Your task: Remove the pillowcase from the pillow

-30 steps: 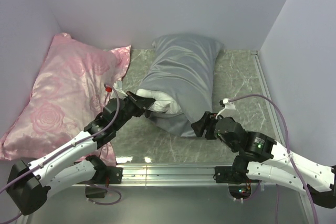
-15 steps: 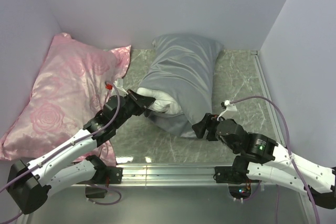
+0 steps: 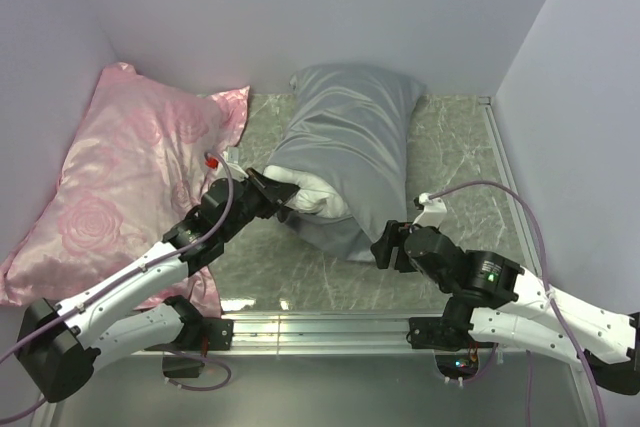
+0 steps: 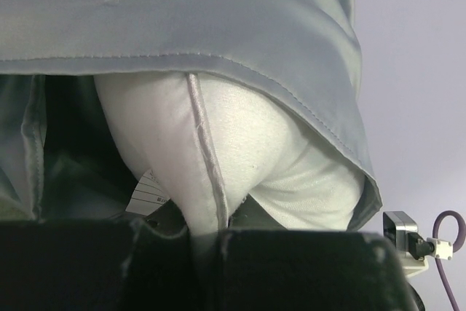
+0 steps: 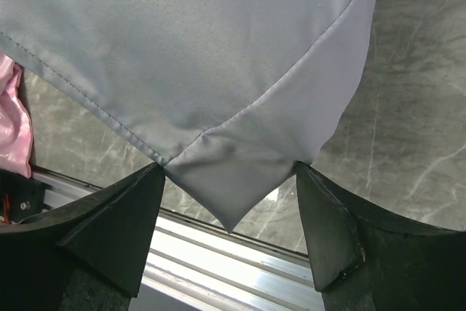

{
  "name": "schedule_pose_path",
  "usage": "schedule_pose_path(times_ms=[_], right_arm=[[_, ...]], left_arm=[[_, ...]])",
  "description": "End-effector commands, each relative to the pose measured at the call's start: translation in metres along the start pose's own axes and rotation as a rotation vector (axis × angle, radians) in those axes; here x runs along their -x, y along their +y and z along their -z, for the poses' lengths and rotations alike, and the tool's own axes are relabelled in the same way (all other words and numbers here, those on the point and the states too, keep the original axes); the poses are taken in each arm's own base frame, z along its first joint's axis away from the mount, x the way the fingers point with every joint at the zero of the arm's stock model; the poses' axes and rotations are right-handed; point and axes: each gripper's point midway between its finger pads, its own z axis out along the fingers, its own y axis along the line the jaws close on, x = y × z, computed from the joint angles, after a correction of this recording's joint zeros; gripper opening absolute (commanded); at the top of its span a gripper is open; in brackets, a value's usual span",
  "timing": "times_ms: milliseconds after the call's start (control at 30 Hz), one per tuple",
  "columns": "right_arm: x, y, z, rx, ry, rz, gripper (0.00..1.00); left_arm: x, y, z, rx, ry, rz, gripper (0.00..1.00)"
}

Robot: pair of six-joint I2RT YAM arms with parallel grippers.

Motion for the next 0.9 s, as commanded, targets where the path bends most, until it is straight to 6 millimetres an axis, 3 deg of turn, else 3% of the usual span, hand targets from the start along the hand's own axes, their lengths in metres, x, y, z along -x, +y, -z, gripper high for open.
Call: schedule_pose_path(times_ms=[0,100,167,200,233,333,533,667,867], right_arm=[[0.013,-0.003,0.004,-0.044,-0.031,0.018,0.80],[0.009,-0.005,-0.003,-0.073,-0.029,0.007,0.77],[0.016,0.000,-0.006,-0.057,-0.058,-0.018,0.62],[0.020,0.001,-0.004,-0.057,-0.073,-0.029,0.52],[0.027,-0.002,-0.002,-0.076,-0.099,-0.032,0.33],[0.045,-0.012,0.011,-0.119,-0.151,-0.064,0.00],[0.063,-0.050,0.026,-0.246,-0.227,-0.135,0.00],[0.081,-0.077,0.024,-0.327,-0.297,-0.216,0.00],[0.081,-0.109,-0.014,-0.402,-0.265,-0.259,0.00]], left_arm=[[0.033,-0.056,0.005,-0.157,-0.104,0.039,0.01],[0.033,-0.058,0.009,-0.167,-0.102,0.038,0.01],[0.033,-0.058,0.011,-0.167,-0.101,0.030,0.01],[0.034,-0.059,0.013,-0.163,-0.098,0.024,0.01],[0.033,-0.059,0.014,-0.160,-0.094,0.017,0.00],[0.034,-0.055,0.017,-0.138,-0.085,-0.009,0.00],[0.052,-0.044,0.031,-0.127,-0.105,-0.029,0.00],[0.062,-0.033,0.045,-0.113,-0.097,-0.014,0.00],[0.081,-0.031,0.062,-0.117,-0.112,-0.031,0.00]])
